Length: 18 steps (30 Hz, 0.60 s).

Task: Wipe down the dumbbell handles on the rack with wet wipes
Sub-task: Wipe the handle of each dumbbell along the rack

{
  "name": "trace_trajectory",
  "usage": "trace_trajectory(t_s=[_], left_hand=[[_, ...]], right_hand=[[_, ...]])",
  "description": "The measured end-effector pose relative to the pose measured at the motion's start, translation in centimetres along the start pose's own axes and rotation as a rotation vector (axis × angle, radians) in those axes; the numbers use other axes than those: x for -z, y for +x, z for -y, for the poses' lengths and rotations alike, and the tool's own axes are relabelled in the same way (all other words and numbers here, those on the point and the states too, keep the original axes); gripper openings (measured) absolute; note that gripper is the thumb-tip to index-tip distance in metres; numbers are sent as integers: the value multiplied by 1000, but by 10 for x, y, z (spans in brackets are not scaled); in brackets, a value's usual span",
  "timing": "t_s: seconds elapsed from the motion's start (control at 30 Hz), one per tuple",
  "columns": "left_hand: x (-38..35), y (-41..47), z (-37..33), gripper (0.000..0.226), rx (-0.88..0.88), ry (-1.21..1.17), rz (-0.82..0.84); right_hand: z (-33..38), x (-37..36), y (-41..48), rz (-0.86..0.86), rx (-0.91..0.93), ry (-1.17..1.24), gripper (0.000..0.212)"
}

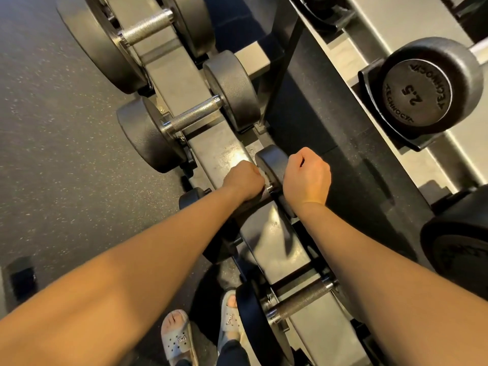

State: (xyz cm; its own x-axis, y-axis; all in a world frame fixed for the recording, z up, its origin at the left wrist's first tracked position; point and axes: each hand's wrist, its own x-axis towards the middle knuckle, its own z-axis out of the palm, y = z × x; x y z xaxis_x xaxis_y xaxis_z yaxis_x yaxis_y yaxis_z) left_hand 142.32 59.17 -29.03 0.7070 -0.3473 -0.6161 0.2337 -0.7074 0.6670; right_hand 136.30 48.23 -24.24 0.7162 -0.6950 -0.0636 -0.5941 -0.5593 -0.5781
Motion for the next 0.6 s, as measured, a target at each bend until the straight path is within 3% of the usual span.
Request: trace_trajectory(t_s=[0.13, 0.33, 0.47, 0.6], left_hand=[[5, 10, 2, 34, 130, -166, -17], [4, 6, -3, 13, 250, -387, 75], [10, 1, -9, 16, 281, -473, 301], [-1, 26, 4, 35, 278, -252, 443]], right_hand=[[-3, -1, 1, 17, 0, 19, 35], [-4, -1, 2, 26, -1, 31, 34], [-3, 0, 2, 22, 3, 18, 35], [-2, 0, 1, 23, 0, 16, 35]])
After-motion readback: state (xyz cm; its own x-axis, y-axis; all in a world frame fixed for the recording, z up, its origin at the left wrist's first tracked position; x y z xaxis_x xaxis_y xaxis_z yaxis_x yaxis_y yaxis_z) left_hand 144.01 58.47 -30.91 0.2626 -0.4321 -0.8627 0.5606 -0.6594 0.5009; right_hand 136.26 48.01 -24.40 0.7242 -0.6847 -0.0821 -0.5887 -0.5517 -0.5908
